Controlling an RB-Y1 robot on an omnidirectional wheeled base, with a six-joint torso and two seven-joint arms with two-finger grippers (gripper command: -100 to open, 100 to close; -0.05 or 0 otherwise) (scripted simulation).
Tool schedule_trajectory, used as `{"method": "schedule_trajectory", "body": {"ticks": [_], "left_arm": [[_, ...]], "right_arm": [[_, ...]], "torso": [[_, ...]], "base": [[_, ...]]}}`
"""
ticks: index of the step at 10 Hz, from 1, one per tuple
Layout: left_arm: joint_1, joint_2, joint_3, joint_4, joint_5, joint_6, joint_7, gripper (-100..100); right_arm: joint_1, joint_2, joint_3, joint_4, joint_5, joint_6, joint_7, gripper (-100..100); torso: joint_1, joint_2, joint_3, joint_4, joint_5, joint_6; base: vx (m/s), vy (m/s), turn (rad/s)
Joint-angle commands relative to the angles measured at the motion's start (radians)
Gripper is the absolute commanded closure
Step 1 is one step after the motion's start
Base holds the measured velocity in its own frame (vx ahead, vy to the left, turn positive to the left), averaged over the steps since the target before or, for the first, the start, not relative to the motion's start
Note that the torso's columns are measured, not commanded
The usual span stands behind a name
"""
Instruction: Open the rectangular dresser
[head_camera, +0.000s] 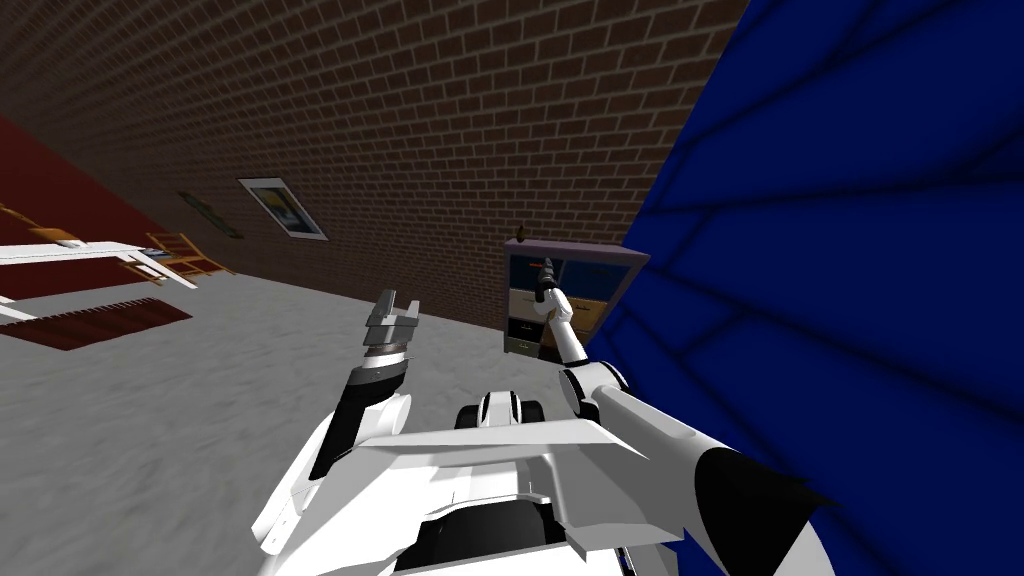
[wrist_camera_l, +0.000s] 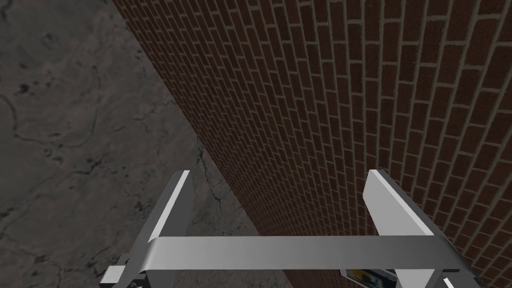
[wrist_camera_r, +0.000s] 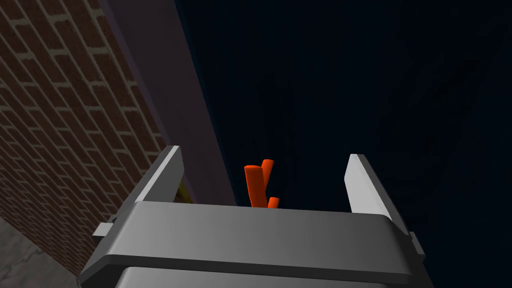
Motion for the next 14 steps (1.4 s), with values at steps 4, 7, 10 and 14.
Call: {"method": "schedule_trajectory", "body": {"ticks": [4, 7, 10, 14], "left_arm": [[-0.001, 0.0, 0.0, 0.0, 0.0, 0.0, 0.0, 0], [-0.001, 0.0, 0.0, 0.0, 0.0, 0.0, 0.0, 0], [-0.001, 0.0, 0.0, 0.0, 0.0, 0.0, 0.0, 0], [0.0, 0.0, 0.0, 0.0, 0.0, 0.0, 0.0, 0]], "right_arm": [[-0.007, 0.008, 0.005, -0.003, -0.006, 0.014, 0.01, 100], [-0.008, 0.012, 0.009, -0.005, -0.01, 0.02, 0.015, 100], [-0.003, 0.024, 0.014, -0.011, -0.01, 0.026, 0.022, 100], [-0.096, 0.041, 0.015, 0.006, -0.045, 0.111, 0.092, -100]], "torso": [[-0.003, 0.001, 0.0, -0.002, -0.002, -0.001], [-0.005, -0.002, -0.002, 0.0, -0.002, 0.001], [-0.004, -0.002, -0.002, -0.002, -0.002, 0.0], [-0.008, -0.012, -0.008, -0.004, -0.003, 0.001]], "base": [[-0.113, 0.022, -0.01], [-0.172, 0.033, -0.001], [-0.169, 0.043, -0.015], [-0.029, -0.061, 0.051]]}}
